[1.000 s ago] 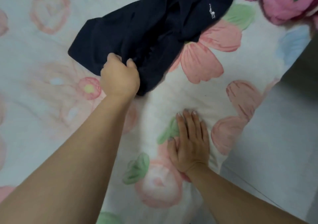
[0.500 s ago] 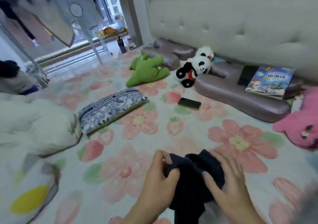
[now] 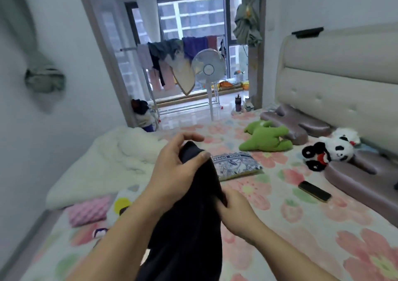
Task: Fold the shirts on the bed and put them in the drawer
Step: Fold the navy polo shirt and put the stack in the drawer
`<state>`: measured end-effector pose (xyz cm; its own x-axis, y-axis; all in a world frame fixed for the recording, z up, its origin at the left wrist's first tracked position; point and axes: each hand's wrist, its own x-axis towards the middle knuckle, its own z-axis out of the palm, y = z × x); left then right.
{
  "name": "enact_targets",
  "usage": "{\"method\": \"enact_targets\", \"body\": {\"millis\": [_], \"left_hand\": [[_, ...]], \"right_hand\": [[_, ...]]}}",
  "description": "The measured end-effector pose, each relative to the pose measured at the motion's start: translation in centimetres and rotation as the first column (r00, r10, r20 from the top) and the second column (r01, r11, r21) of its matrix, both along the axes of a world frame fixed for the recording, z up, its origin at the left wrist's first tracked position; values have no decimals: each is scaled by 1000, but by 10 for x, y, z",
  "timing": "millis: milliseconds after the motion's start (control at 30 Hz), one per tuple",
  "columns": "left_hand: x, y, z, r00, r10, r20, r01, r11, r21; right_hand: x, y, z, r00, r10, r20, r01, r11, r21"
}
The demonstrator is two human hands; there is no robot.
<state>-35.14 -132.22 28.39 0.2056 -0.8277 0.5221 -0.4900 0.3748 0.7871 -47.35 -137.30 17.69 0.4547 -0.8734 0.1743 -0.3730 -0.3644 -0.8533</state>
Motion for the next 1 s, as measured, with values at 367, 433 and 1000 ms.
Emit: {"method": "enact_targets", "body": {"millis": [367,433,1000], "left_hand": [[108,10,46,858,341,-384,-325,939,109],[109,4,40,850,372,-374,-329,928,176],[-48,-36,27,699,-55,-713,486,768,418]], "right_hand": [[-8,-35,99,921,-96,-377,-83,898,-432],[-15,-42,125,932,-97,-350,-62,907,-417],[-57,12,137,989,-150,-7,130,880,-456]]}}
